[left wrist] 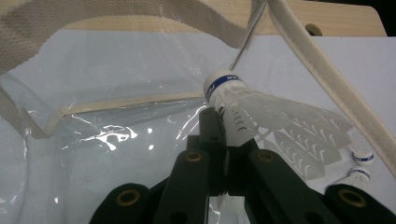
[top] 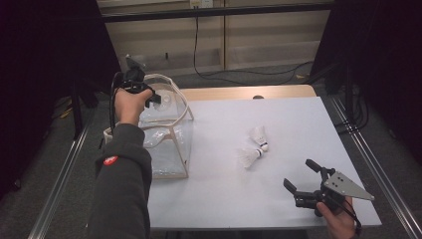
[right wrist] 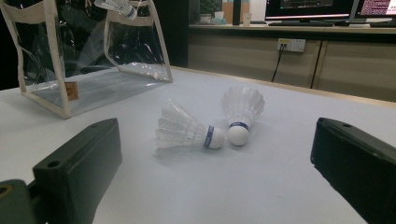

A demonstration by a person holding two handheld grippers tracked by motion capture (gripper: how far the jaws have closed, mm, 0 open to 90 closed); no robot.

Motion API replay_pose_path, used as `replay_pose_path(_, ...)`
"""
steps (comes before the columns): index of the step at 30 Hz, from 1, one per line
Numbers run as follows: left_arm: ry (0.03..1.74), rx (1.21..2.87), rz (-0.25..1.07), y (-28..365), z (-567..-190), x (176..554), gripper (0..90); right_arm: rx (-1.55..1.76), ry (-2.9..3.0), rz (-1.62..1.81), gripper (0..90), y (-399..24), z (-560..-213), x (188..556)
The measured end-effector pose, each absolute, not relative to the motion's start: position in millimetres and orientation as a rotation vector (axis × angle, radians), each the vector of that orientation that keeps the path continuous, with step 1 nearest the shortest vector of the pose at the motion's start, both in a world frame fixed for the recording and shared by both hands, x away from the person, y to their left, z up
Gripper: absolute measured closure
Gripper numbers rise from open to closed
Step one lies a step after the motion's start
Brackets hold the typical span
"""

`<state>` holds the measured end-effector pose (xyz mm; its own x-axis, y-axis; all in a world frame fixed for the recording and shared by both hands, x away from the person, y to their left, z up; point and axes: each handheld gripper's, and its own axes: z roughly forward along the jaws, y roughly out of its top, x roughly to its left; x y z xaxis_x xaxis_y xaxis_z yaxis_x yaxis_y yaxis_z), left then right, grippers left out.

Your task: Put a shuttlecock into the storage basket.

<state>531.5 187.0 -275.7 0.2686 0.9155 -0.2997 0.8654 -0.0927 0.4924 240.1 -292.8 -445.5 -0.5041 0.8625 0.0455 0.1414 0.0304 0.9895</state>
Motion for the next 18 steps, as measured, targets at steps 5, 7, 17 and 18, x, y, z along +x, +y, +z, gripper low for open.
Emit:
replay_pose_path(5,1.611,1.963,0.112,187.4,-277.7,532.6,88.9,1.025,1.707,1.523,1.9,-293.2,-445.5,239.9)
replay_pose_path(7,1.617,1.957,0.109,187.1,-278.3,532.7,88.8,1.026,1.706,1.522,1.9,-293.3,-445.7,240.1)
replay_pose_path(17,1.616,1.969,0.112,185.5,-282.1,534.5,88.2,1.031,1.7,1.527,1.9,-293.3,-445.6,240.0)
replay_pose_path(18,1.615,1.973,0.114,185.4,-282.5,534.7,88.2,1.031,1.7,1.527,1.9,-293.3,-445.5,240.0)
